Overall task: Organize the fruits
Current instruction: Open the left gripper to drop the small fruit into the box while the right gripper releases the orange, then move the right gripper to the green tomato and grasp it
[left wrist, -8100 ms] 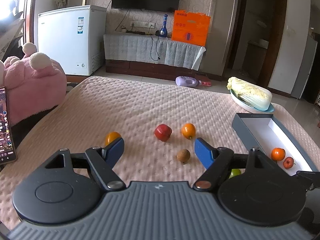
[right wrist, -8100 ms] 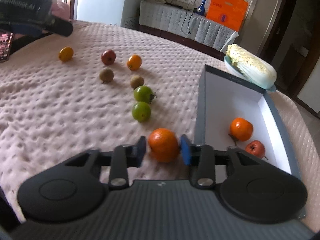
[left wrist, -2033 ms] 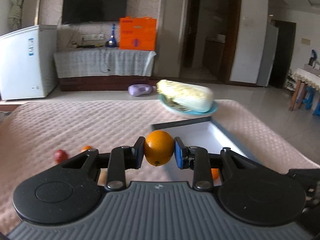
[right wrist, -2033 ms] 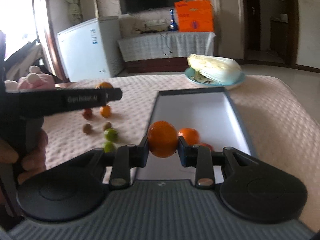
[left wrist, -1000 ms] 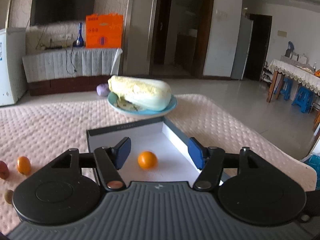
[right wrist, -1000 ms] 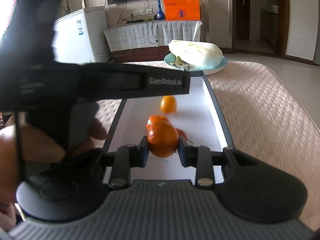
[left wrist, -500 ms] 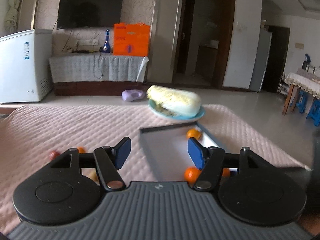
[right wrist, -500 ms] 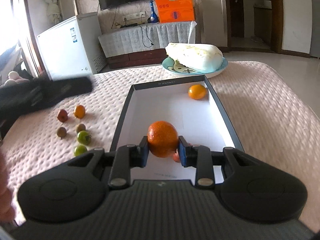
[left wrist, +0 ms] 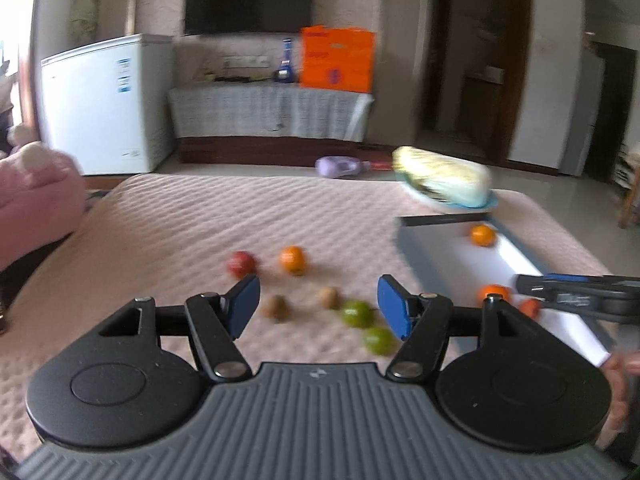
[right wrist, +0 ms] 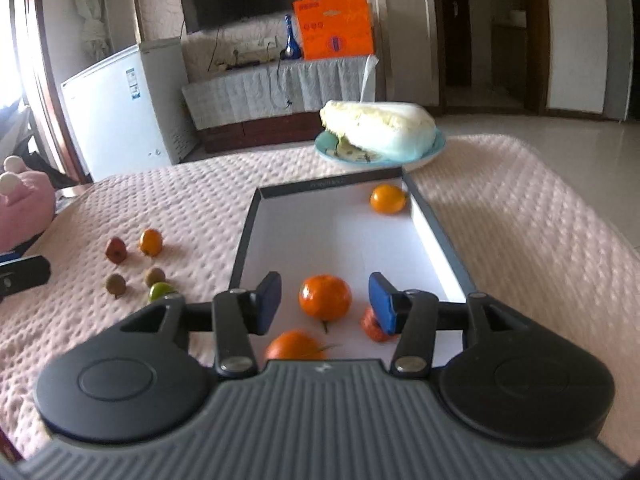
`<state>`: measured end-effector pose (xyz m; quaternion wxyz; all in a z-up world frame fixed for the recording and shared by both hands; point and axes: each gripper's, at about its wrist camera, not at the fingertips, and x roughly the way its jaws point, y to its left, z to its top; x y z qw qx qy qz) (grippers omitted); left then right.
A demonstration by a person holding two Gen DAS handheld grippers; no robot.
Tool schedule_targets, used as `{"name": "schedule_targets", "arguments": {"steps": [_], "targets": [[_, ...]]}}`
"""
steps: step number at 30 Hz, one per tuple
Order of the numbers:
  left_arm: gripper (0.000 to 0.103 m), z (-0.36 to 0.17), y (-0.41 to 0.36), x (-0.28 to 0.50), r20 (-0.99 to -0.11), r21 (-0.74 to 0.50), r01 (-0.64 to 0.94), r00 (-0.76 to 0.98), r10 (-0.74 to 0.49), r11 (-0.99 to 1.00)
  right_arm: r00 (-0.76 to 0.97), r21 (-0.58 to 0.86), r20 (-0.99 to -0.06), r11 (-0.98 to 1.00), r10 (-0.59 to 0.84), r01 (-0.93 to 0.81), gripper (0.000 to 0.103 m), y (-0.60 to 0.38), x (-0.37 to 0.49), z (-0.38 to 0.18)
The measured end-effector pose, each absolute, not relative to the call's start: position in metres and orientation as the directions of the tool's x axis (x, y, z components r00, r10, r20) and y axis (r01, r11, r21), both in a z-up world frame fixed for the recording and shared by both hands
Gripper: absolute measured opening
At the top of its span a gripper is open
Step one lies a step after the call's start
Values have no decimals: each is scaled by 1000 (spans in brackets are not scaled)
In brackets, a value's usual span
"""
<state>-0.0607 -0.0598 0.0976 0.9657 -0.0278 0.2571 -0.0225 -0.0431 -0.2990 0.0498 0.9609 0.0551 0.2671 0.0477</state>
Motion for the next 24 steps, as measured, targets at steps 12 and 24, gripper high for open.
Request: {"name": "schedule_targets", "arguments": {"steps": [12, 24], "targets": [[70, 92, -3, -55, -517, -64, -101, 855, 54, 993, 805, 120, -476, 933, 353, -338, 47, -227, -50, 50], [70, 92, 9, -56, -517, -96, -86, 856, 24, 992, 738, 38, -595, 928, 319, -371, 44, -179, -33, 23]]}}
